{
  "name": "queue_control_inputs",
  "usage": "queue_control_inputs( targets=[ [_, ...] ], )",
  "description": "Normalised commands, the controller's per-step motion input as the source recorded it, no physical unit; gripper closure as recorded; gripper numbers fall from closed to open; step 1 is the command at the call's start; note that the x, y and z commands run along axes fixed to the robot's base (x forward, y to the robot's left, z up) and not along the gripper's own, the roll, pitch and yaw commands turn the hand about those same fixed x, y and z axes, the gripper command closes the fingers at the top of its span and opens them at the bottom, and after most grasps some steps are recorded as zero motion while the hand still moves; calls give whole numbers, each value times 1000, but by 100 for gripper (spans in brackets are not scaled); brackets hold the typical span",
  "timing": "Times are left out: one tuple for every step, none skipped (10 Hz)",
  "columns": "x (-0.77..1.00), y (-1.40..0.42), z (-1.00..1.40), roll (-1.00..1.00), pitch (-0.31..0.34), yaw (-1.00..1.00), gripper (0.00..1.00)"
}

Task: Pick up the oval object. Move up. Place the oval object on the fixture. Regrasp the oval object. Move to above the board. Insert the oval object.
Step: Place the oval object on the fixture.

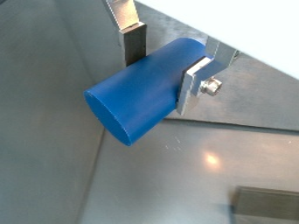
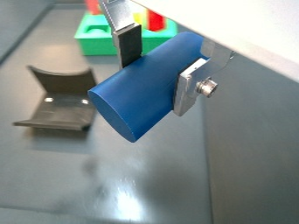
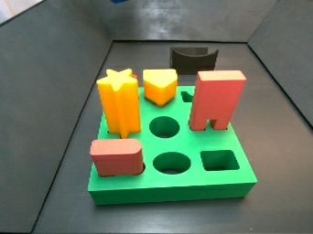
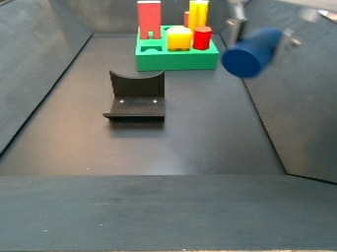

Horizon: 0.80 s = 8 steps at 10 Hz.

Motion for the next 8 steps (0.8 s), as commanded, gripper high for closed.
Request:
queue_control_inputs(
  targets=[
    [1000,-734,157,-28,103,1000,100],
    [1000,-694,155,-32,113,1000,100],
    [1000,-609,140,-41,135,1000,100],
    [1000,-580,131,-46,148,1000,100],
    [1000,-498,112,-59,181,1000,100],
    [1000,-435,100,-72,213,1000,100],
    [1000,-387,87,-89,246,1000,100],
    [1000,-359,82,-103,271,1000,100]
  ],
)
